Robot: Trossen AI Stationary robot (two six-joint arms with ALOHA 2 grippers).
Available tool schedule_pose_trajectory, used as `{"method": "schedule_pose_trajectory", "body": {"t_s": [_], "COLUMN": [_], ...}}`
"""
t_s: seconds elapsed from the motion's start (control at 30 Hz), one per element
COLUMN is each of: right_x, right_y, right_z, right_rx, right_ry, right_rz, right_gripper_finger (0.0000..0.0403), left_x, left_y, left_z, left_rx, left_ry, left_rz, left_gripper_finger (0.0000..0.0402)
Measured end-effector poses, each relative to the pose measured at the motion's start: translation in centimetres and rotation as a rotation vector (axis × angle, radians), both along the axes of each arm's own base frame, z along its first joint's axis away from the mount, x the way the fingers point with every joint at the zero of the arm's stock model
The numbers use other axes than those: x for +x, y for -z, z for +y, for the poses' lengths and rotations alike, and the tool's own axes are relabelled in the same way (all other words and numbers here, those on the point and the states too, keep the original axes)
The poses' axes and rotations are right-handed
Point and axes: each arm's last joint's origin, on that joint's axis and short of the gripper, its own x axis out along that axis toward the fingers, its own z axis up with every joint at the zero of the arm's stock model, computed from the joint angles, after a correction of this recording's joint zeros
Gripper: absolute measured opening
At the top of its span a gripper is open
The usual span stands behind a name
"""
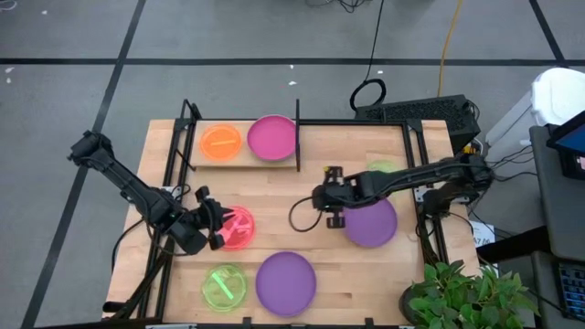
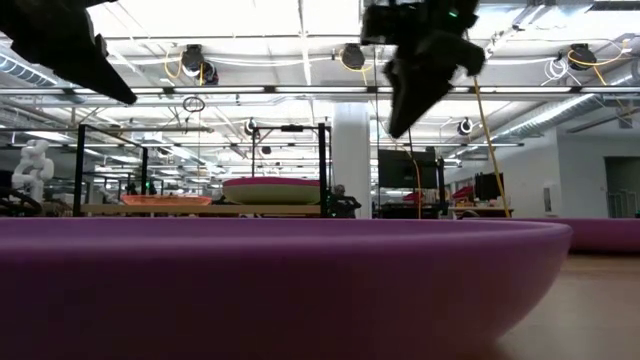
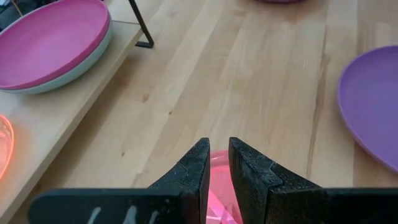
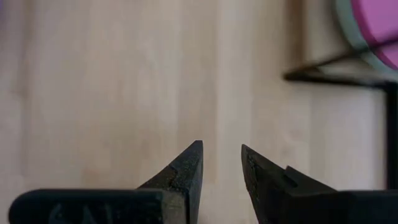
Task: Place and stack plates onto a shelf
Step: Stack the top transparent green plate on the transparent orange plate on the shelf
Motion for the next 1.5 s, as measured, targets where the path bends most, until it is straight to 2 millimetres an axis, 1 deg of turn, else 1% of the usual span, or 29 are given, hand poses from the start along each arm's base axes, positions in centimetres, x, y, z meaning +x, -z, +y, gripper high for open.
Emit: {"method": "schedule_pose_trajectory", "body": {"t_s": [0.13,0.3,0.4,0.5,0.63,0.73,1.0,1.13,1.33,1.5], "right_x": [-3.3,-7.3,-9.0,-10.1,-10.7,-10.9,-11.1,-11.1,-10.6,-10.1], "right_y": [0.2,0.7,1.5,2.5,3.6,4.0,4.1,4.1,4.6,5.8], "right_z": [-0.6,-1.3,-1.8,-2.5,-3.2,-3.7,-5.3,-5.9,-6.1,-6.6], "right_rx": [-0.040,-0.074,-0.066,-0.055,-0.049,-0.019,0.016,0.021,0.019,0.022], "right_ry": [0.085,0.216,0.284,0.347,0.404,0.442,0.622,0.668,0.683,0.729], "right_rz": [-0.051,-0.132,-0.149,-0.139,-0.112,-0.101,-0.136,-0.143,-0.141,-0.098], "right_gripper_finger": [0.0095,0.0095,0.0095,0.0095,0.0095,0.0095,0.0095,0.0095,0.0095,0.0095], "left_x": [0.3,0.7,0.7,0.8,0.9,1.0,1.4,1.4,1.4,1.5], "left_y": [0.3,0.3,0.3,0.2,0.2,0.2,0.2,0.2,0.2,0.1], "left_z": [-0.2,-0.5,-0.5,-0.5,-0.4,-0.2,0.4,0.5,0.5,0.4], "left_rx": [0.002,0.025,0.042,0.060,0.087,0.102,0.113,0.114,0.104,0.091], "left_ry": [-0.006,0.029,0.041,0.048,0.060,0.049,0.021,0.017,0.009,0.008], "left_rz": [0.007,0.000,-0.003,-0.004,-0.007,-0.007,0.001,0.002,-0.002,-0.021], "left_gripper_finger": [0.0067,0.0067,0.0067,0.0067,0.0067,0.0067,0.0067,0.0067,0.0067,0.0067]}}
